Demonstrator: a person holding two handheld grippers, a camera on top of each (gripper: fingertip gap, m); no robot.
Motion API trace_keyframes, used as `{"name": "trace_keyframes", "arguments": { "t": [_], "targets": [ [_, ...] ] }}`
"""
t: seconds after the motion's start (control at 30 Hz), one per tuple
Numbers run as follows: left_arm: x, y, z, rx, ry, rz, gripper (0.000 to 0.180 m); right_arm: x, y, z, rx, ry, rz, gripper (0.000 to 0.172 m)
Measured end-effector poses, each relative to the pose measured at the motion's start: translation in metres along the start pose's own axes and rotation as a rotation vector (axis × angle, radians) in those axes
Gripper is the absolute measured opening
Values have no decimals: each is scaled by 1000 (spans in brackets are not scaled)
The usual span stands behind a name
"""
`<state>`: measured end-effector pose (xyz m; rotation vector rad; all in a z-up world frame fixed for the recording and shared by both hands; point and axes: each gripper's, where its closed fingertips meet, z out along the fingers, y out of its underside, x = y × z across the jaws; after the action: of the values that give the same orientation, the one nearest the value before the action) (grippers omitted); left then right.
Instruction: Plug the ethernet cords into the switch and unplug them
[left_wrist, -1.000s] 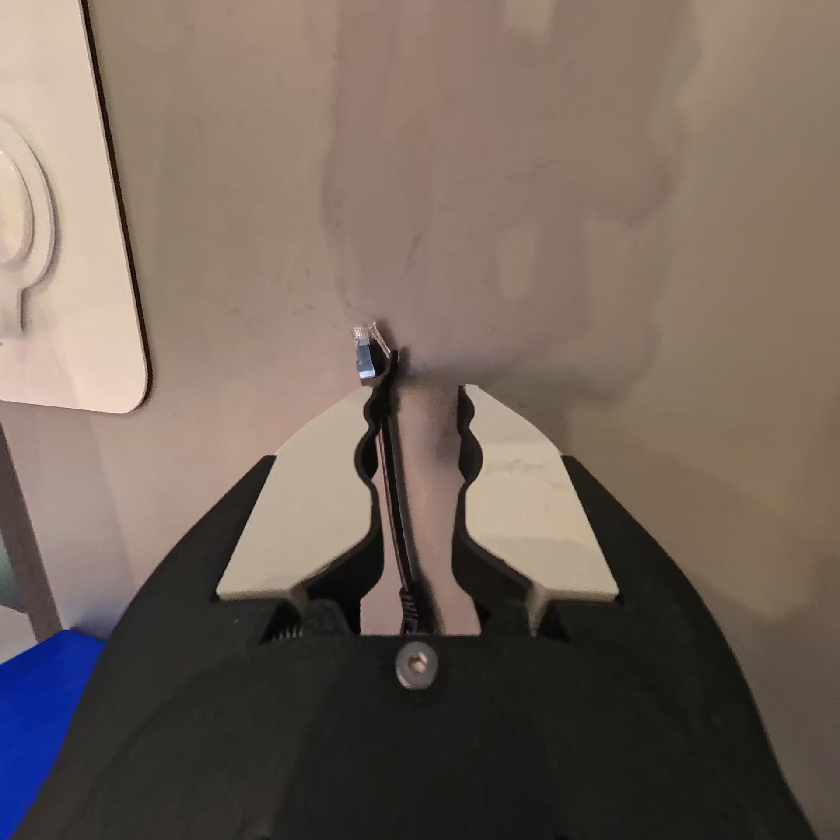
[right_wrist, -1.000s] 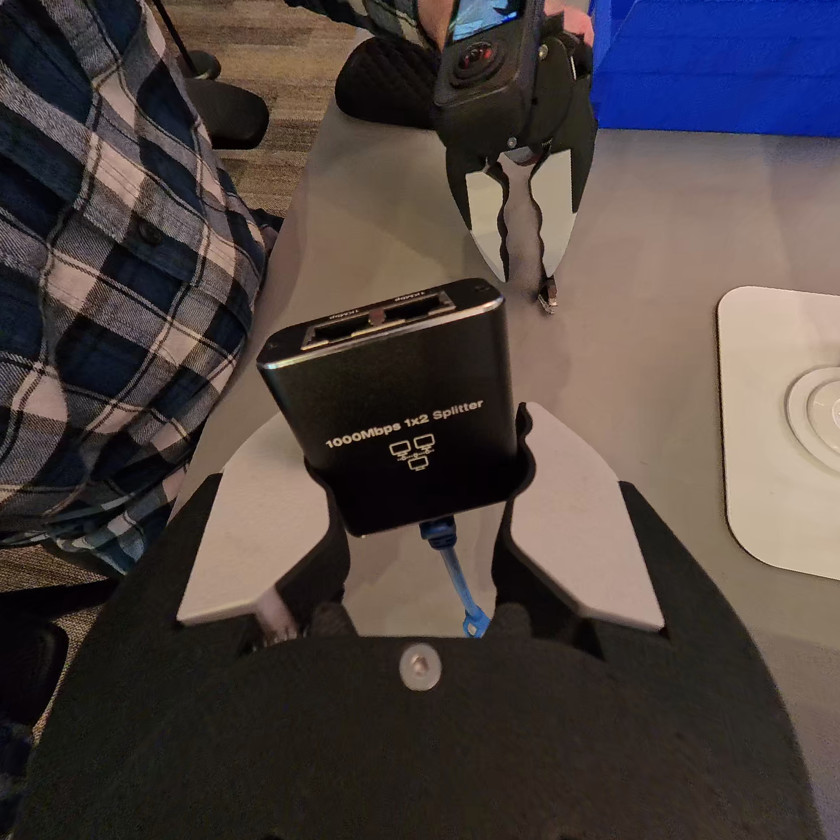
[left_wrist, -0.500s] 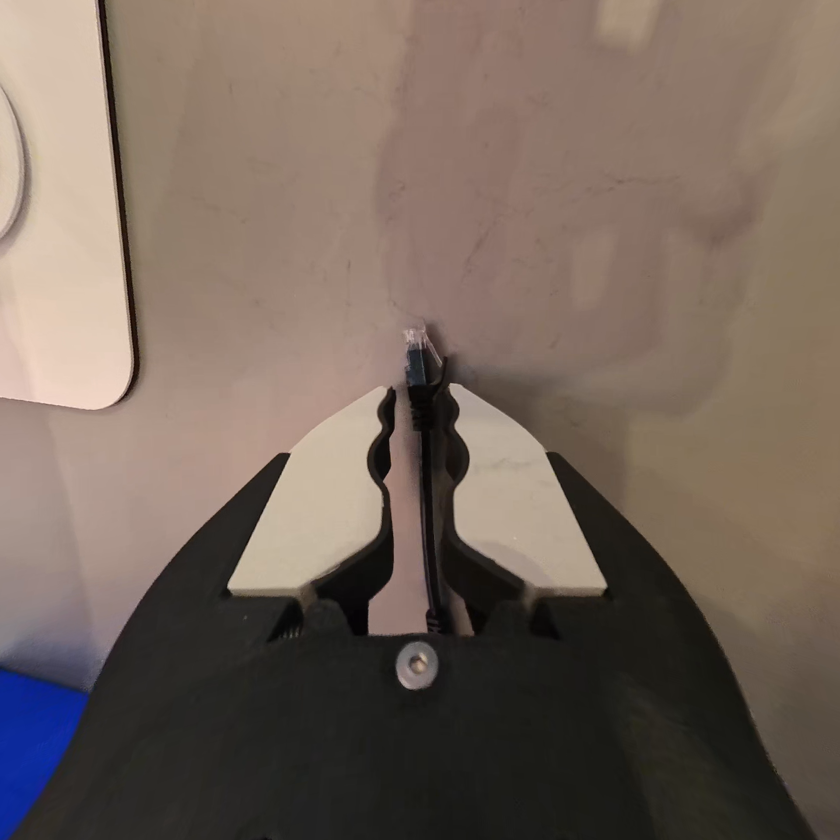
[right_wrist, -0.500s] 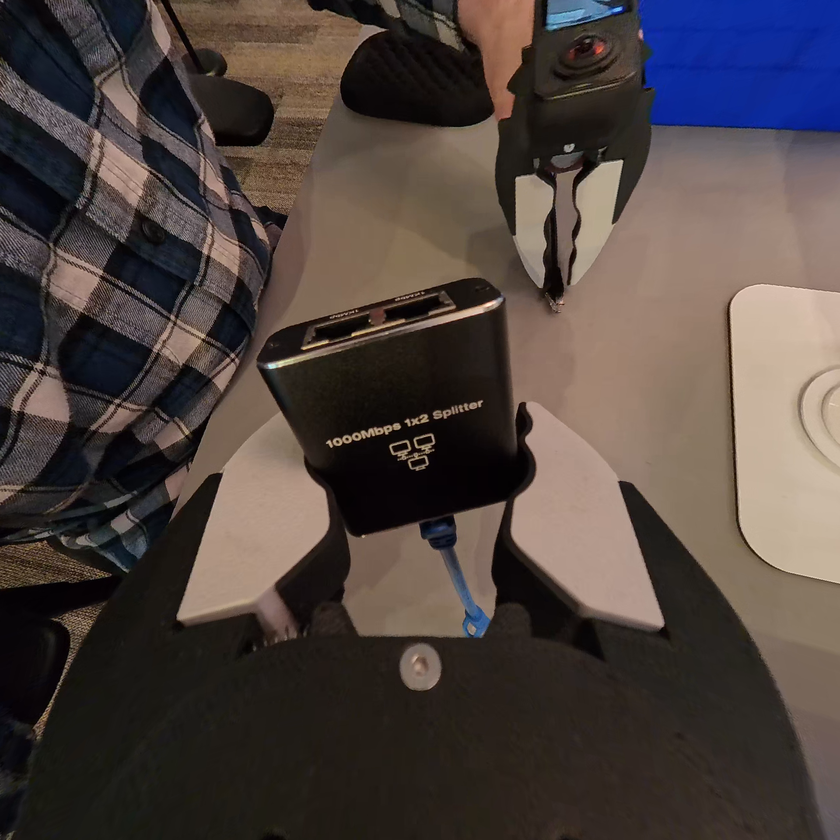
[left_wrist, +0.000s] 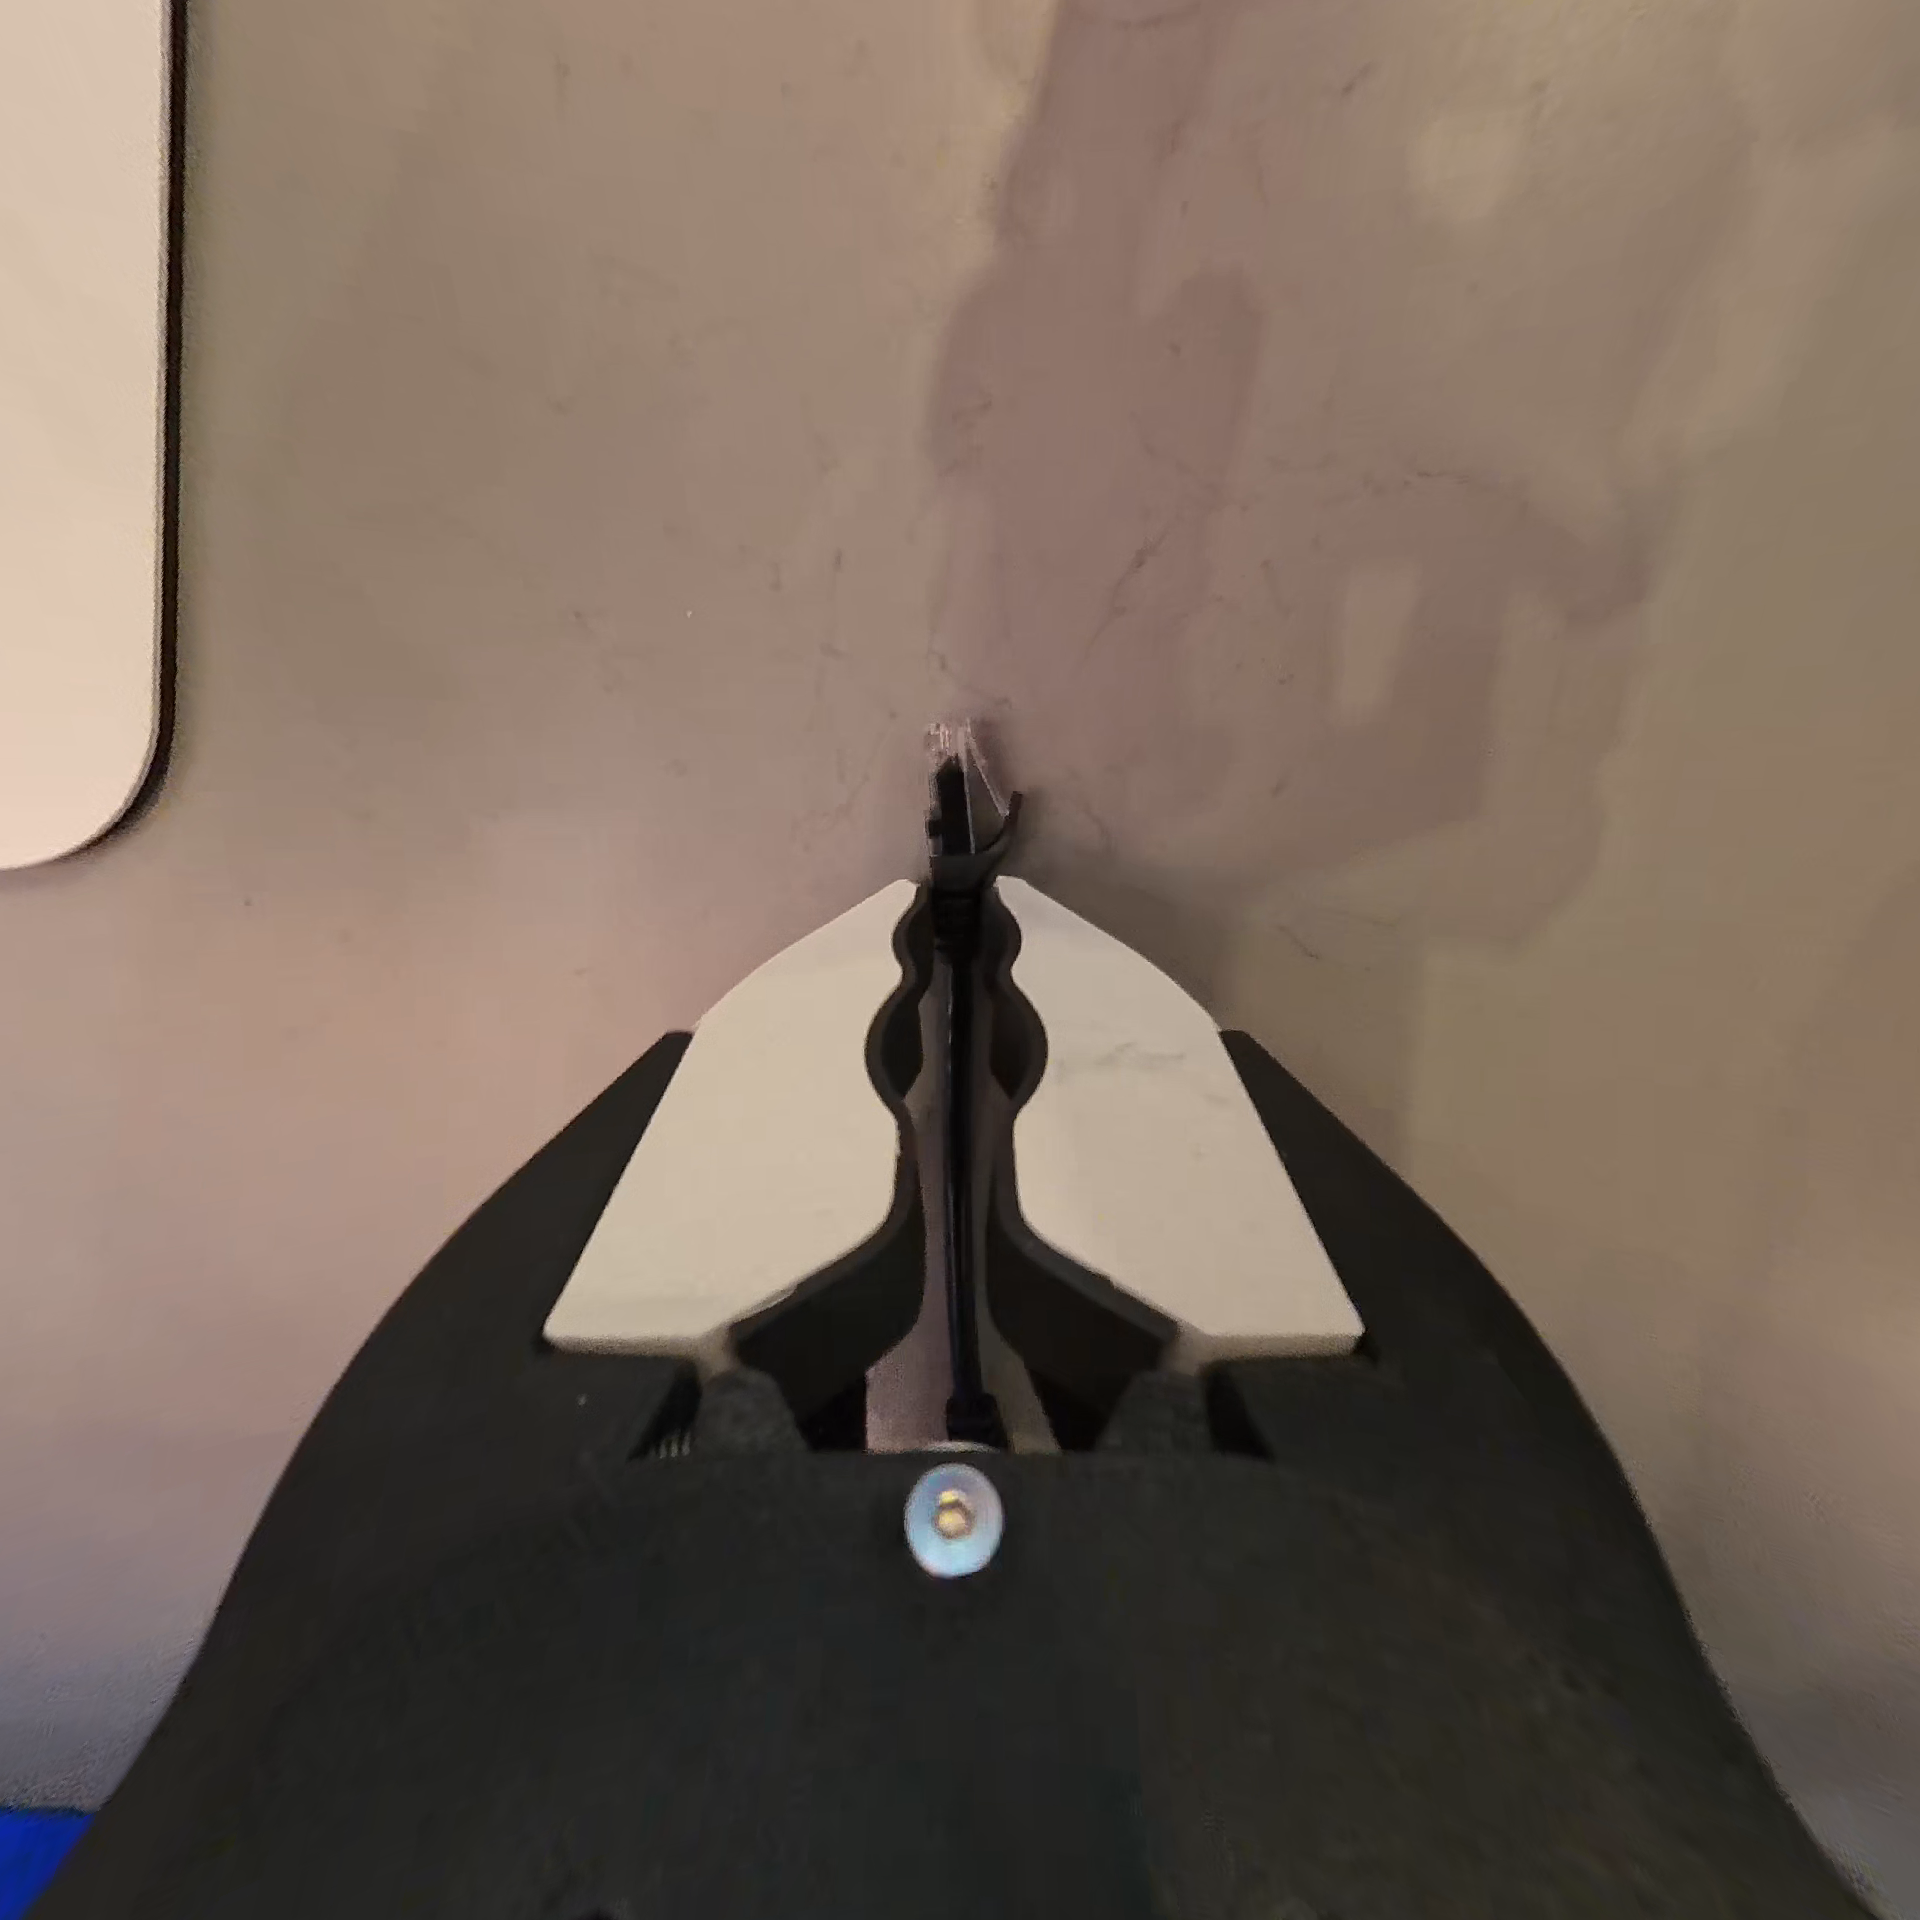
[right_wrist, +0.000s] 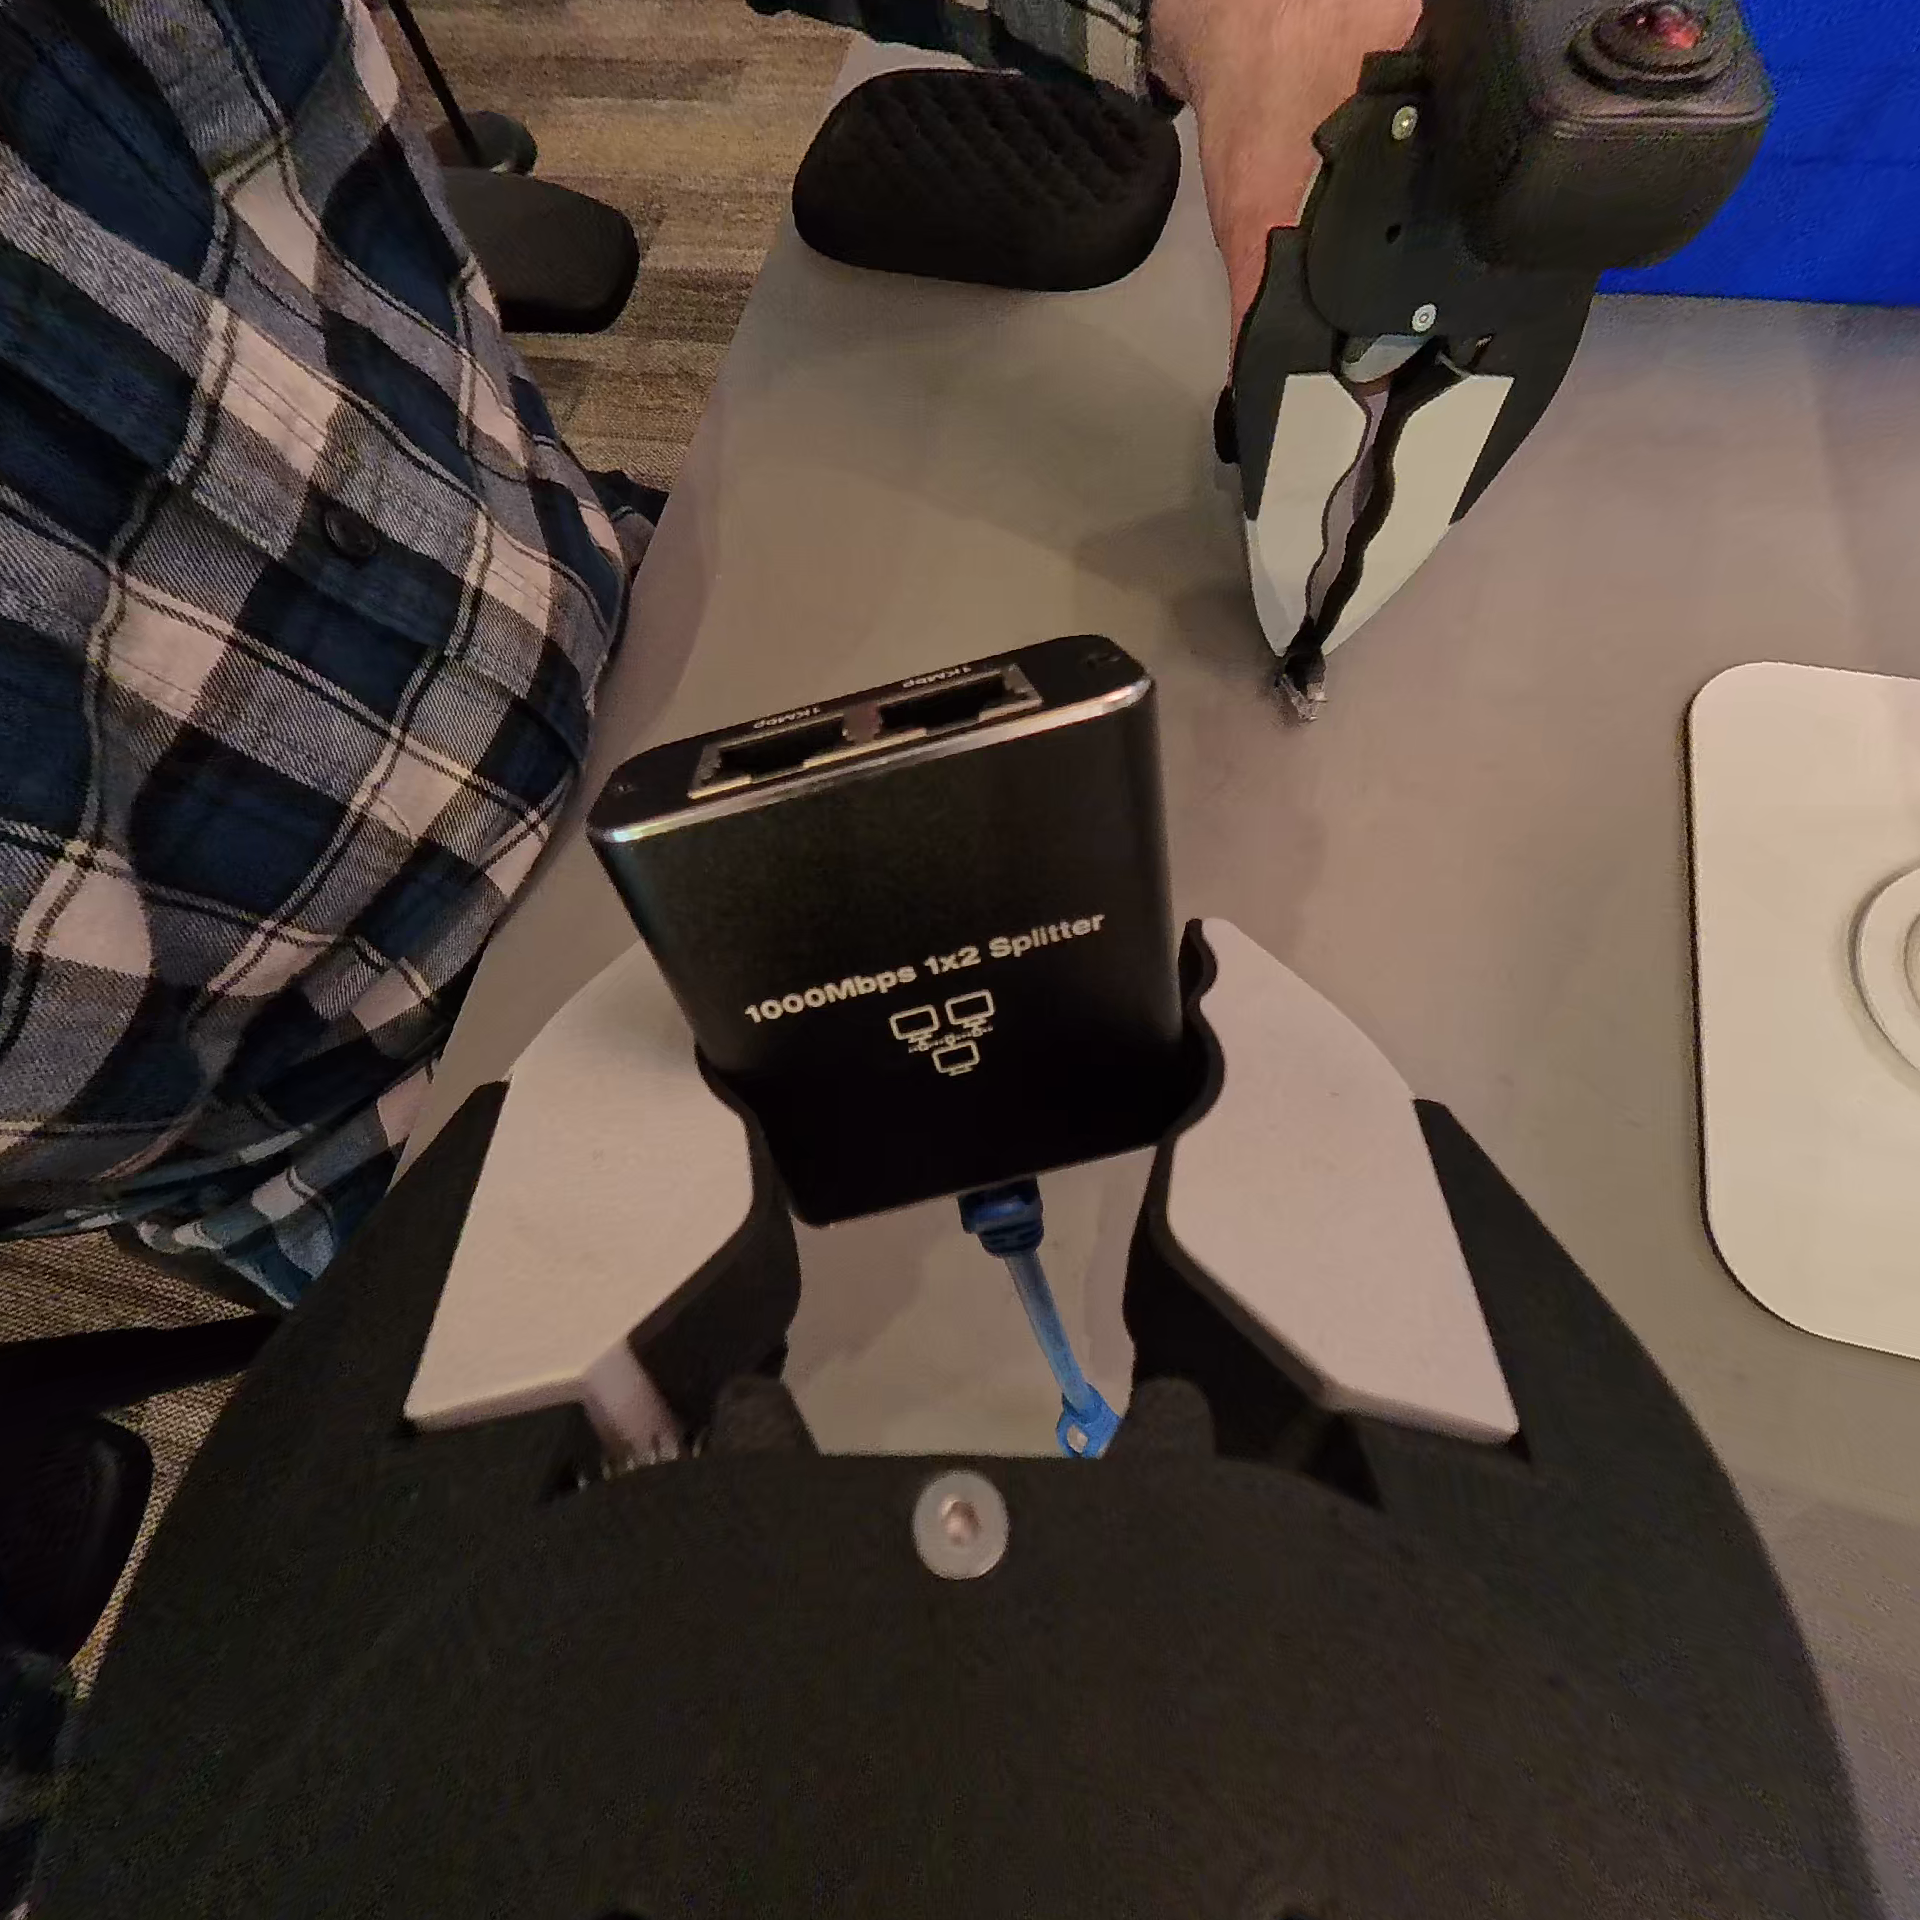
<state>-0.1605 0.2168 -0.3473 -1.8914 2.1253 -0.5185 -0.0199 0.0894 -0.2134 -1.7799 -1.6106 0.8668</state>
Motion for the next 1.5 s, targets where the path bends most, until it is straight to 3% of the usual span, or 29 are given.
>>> {"name": "trace_keyframes", "arguments": {
  "t": [0.2, 0.33, 0.67, 1.07, 1.5],
  "targets": [
    [29, -44, -36, 208, 217, -119, 8, 9, -2, 0, -18, 64, -26, 80],
    [55, -79, -64, 303, 334, -119, 8, 27, 6, 5, -127, 196, -76, 79],
    [97, -129, -90, 380, 549, -140, 8, 62, 27, -2, -359, 450, -219, 79],
    [100, -164, -89, 375, 576, -136, 8, 83, 25, -18, -584, 774, -487, 80],
    [86, -168, -73, 330, 551, -245, 8, 96, 32, -30, -720, 889, -542, 80]
  ]
}}
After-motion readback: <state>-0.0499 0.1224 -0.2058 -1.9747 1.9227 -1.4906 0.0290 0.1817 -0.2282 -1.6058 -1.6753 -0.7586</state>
